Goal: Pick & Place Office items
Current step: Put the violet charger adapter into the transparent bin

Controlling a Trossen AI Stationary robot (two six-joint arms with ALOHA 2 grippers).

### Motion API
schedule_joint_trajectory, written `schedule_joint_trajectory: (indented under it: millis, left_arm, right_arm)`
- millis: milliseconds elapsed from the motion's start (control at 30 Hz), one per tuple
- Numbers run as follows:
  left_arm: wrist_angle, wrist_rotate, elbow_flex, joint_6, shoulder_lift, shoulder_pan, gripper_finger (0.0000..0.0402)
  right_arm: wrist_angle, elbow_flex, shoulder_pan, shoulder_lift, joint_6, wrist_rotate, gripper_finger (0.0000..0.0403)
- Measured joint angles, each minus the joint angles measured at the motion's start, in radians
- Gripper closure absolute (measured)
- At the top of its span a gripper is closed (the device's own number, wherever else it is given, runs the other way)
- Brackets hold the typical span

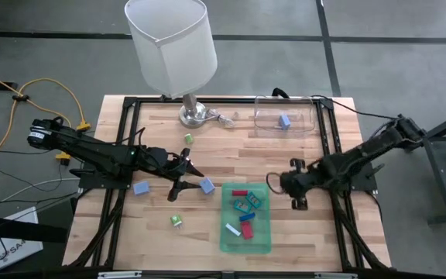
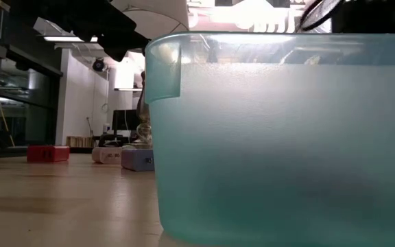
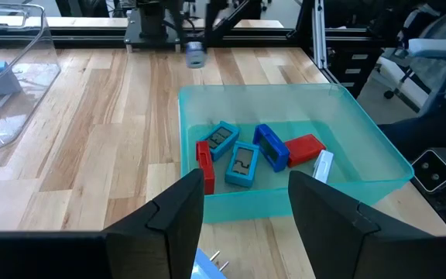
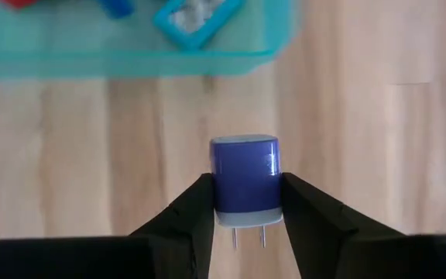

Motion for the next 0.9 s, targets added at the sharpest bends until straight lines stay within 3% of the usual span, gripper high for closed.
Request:
schedule_joint_trajectory:
  millis: [667,900]
  left_arm:
    - [0.000,0.000,0.000,0.000,0.000,0.000,0.0218]
    - [0.000,0.000,0.000,0.000,0.000,0.000,0.0218]
  right_arm:
    - [-0.001,0.000,-0.390,-0.021,-0.028,0.018,0.0278]
    - [-0.006,0.007,-0.542,-0.020,-0.054,-0.024,0.0278]
